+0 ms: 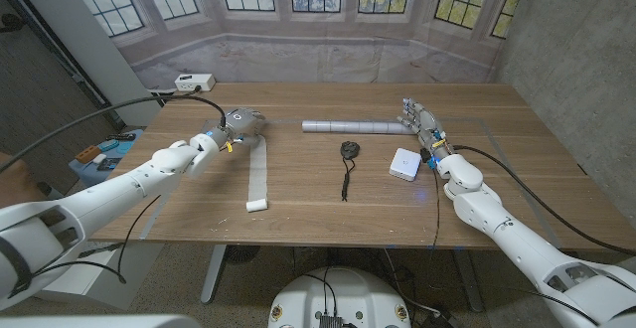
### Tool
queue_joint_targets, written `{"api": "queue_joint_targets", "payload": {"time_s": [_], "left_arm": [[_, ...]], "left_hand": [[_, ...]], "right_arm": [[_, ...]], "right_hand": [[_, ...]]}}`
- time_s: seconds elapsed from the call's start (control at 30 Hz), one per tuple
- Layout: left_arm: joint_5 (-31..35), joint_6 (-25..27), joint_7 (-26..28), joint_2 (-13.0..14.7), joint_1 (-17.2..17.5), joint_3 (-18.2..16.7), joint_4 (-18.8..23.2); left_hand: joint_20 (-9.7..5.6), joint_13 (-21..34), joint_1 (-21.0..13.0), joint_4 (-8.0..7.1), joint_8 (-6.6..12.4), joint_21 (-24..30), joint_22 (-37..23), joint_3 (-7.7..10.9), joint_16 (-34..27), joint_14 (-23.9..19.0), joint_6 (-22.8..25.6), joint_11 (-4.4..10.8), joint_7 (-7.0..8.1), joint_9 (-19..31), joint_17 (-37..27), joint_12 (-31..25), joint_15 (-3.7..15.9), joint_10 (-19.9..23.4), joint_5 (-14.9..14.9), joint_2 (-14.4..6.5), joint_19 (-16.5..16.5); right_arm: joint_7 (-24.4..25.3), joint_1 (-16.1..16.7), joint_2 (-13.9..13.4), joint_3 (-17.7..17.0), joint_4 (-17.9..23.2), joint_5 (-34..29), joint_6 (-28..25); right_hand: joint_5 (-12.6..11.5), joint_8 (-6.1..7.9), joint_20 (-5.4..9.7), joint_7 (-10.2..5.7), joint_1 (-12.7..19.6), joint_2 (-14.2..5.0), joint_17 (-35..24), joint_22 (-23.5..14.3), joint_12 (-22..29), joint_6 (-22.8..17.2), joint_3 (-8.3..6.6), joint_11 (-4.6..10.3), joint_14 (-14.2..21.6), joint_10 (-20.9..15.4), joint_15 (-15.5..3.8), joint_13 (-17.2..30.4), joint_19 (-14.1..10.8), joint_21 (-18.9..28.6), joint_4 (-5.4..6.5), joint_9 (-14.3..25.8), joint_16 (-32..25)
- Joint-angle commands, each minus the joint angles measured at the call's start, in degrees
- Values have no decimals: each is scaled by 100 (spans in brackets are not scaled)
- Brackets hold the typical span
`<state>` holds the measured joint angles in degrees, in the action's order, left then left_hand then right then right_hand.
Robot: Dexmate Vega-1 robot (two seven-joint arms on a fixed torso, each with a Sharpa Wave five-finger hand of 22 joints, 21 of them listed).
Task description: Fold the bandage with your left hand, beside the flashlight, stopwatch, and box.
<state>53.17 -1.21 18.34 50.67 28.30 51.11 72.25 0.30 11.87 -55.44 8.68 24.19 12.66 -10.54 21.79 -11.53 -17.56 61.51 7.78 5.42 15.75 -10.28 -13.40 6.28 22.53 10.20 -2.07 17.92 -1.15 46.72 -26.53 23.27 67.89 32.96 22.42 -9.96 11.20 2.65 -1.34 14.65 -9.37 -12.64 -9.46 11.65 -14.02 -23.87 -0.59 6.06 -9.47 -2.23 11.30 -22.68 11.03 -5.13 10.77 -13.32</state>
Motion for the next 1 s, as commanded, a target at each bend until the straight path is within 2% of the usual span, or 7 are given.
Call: {"api": "queue_joint_targets", "payload": {"time_s": [0.03, 0.73, 0.87, 0.97, 1.0], "left_arm": [[65, 36, -151, 211, 130, -167, 361], [164, -111, -316, 415, 221, -431, 618], [177, -117, -371, 434, 256, -460, 678], [171, -120, -407, 432, 278, -483, 713], [167, -124, -424, 433, 283, -492, 729]], "left_hand": [[-21, 10, -62, 10, 47, -5, -17, -4, -18, -52, 33, 7, 0, 36, -30, -13, 16, 78, 7, -15, 43], [-42, 19, -70, -3, 209, -11, -19, 1, -11, -65, 133, 17, -16, 143, -49, -14, 41, 160, 7, -49, 35], [-44, 20, -78, 0, 238, -11, -19, 0, -15, -81, 175, 28, -33, 146, -50, -20, 50, 192, 7, -54, 36], [-42, 21, -92, 8, 248, -14, -19, 4, -15, -91, 190, 26, -25, 140, -48, -19, 55, 202, 7, -53, 31], [-41, 21, -93, 9, 251, -15, -19, 5, -15, -92, 187, 31, -30, 141, -48, -19, 56, 207, 7, -54, 27]], "right_arm": [[-7, 81, -20, -19, 93, 22, 48], [-60, 43, 61, 22, 23, 16, 112], [-50, 65, 51, 19, 55, 17, 105], [-35, 107, 25, 8, 107, 19, 101], [-22, 126, 17, 0, 130, 23, 100]], "right_hand": [[-3, -2, 144, 6, 68, -7, -25, -30, -8, -58, 17, 10, 70, -27, -61, 25, -46, 4, 6, 18, -6], [-3, -3, 145, 5, 70, -8, -27, -30, -9, -57, 20, 18, 68, -26, -57, 26, -42, 2, 9, 18, -5], [-2, -3, 142, 9, 70, -8, -27, -30, -8, -55, 21, -10, 71, -27, -52, 26, -47, 4, 10, 18, -6], [-2, -3, 159, -5, 68, -8, -28, -30, -12, -54, 23, 48, 67, -16, -67, 25, -34, -1, 13, 18, -4], [-2, -3, 152, 2, 68, -6, -28, -30, -11, -55, 24, 13, 71, -19, -61, 25, -42, 2, 12, 18, -6]]}}
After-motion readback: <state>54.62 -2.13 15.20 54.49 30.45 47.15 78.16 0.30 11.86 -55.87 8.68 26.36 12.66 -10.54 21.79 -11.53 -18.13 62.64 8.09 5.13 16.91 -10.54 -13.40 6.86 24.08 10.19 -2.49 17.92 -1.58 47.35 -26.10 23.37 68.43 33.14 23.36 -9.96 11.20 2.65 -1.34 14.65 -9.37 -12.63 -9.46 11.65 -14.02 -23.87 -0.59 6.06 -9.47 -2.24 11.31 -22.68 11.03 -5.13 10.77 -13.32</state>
